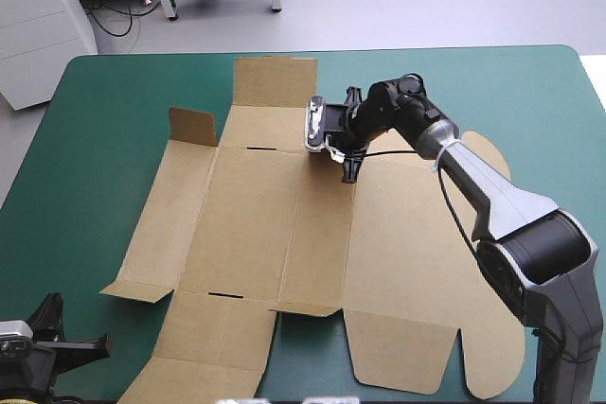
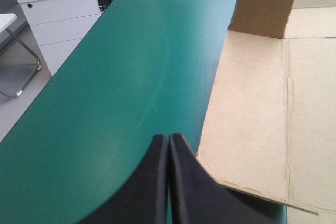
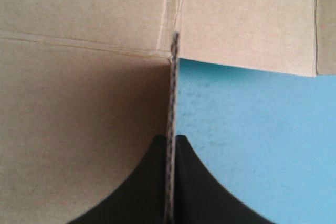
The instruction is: Fold the box
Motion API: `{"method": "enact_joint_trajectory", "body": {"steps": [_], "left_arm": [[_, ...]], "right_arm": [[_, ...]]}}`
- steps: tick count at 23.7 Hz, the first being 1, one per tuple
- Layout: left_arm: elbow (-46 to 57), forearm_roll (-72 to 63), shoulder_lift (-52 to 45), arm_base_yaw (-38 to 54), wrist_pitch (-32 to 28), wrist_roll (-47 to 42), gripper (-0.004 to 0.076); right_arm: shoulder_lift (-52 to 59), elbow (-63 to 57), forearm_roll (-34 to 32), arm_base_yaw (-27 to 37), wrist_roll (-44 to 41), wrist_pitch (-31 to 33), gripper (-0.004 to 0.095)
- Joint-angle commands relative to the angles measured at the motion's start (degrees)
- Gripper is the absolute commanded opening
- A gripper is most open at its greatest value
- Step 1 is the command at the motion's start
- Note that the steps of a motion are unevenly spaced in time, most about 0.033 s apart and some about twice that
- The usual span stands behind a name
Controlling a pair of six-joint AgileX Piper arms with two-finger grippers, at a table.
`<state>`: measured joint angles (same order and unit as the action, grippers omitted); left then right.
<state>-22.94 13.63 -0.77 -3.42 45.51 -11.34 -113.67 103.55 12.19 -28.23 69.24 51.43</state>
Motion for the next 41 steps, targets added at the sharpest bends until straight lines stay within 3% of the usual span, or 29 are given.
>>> {"method": "enact_joint_trajectory", "body": {"steps": [1, 10, 14, 17, 23, 26, 27, 28, 31, 33, 34, 35, 38, 41], "left_arm": [[-1.3, 0.7, -1.0, -0.2, -4.3, -0.2, -0.0032], [-1.3, 0.7, -1.0, -0.2, -4.3, -0.2, -0.0032], [-1.3, 0.7, -1.0, -0.2, -4.3, -0.2, -0.0032], [-1.3, 0.7, -1.0, -0.2, -4.3, -0.2, -0.0032], [-1.3, 0.7, -1.0, -0.2, -4.3, -0.2, -0.0032], [-1.3, 0.7, -1.0, -0.2, -4.3, -0.2, -0.0032], [-1.3, 0.7, -1.0, -0.2, -4.3, -0.2, -0.0032], [-1.3, 0.7, -1.0, -0.2, -4.3, -0.2, -0.0032], [-1.3, 0.7, -1.0, -0.2, -4.3, -0.2, -0.0032], [-1.3, 0.7, -1.0, -0.2, -4.3, -0.2, -0.0032], [-1.3, 0.7, -1.0, -0.2, -4.3, -0.2, -0.0032], [-1.3, 1.0, -1.0, -0.2, -4.3, -0.2, -0.0032], [-1.2, 1.3, -1.0, -0.2, -4.5, -0.2, -0.0032], [-1.2, 1.3, -1.0, -0.2, -4.5, -0.2, -0.0032]], "right_arm": [[3.4, 1.9, 1.8, -1.8, 2.3, -5.5, -0.0024], [0.6, 1.9, 3.7, -2.0, 8.4, -6.1, -0.0023], [-0.3, 1.9, 8.3, -2.0, 11.5, -6.6, 0.0013], [-0.4, 1.9, 9.3, -2.0, 13.3, -6.6, 0.0126], [-0.5, 1.9, 9.2, -2.0, 13.3, -6.9, 0.0539], [0.1, 1.9, 9.0, -2.0, 11.0, -6.9, 0.0609], [0.3, 1.9, 9.0, -2.0, 9.6, -6.9, 0.06], [1.5, 1.9, 8.6, -2.0, 1.9, -8.2, 0.0568], [3.8, 2.9, 5.6, -2.0, -10.9, -9.0, 0.0466], [6.2, 4.0, -1.3, -2.0, -22.6, -9.2, 0.0286], [7.6, 4.3, -5.4, -2.0, -28.2, -9.2, 0.012], [8.3, 4.3, -7.3, -2.0, -29.7, -9.1, 0.0029], [10.3, 4.3, -15.7, -2.0, -44.5, -8.9, -0.0008], [10.6, 4.3, -24.4, -2.0, -60.1, -3.6, -0.0008]]}}
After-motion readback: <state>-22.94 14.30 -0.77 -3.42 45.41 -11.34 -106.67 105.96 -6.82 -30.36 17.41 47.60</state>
